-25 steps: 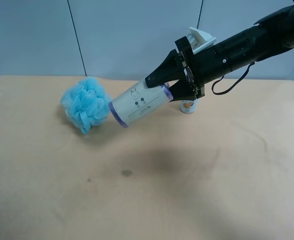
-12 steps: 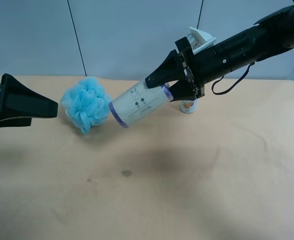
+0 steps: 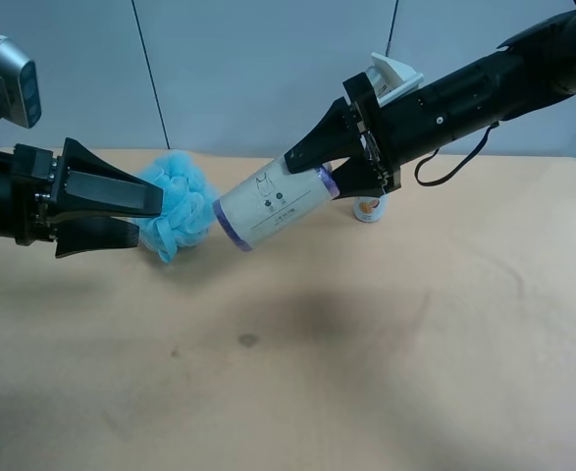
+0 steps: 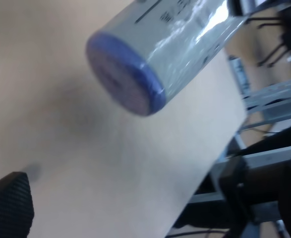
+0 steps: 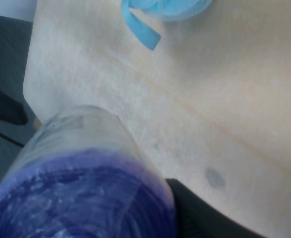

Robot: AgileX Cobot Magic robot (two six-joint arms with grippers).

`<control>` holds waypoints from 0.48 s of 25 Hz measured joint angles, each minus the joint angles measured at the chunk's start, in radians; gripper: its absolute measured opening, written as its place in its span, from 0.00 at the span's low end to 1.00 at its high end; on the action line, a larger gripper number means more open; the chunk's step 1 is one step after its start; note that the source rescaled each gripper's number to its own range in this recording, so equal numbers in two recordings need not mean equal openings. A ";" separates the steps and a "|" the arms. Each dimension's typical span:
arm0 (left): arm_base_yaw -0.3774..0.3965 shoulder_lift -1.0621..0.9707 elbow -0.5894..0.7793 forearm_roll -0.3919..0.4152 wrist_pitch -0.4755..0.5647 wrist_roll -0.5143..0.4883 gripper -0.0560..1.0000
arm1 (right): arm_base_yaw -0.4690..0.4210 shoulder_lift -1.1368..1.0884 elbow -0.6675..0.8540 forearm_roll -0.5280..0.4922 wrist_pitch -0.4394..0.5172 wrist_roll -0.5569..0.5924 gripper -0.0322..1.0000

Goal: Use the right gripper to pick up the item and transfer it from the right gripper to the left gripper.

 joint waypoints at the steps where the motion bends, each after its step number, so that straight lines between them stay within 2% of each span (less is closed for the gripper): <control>1: 0.000 0.021 0.000 -0.026 0.012 0.024 1.00 | 0.000 0.000 0.000 0.000 0.000 0.000 0.04; 5: 0.000 0.111 -0.012 -0.095 0.037 0.105 1.00 | 0.000 0.000 0.000 0.000 0.000 0.000 0.04; 12: 0.000 0.269 -0.113 -0.113 0.136 0.119 1.00 | 0.000 0.000 0.000 0.004 0.000 0.001 0.04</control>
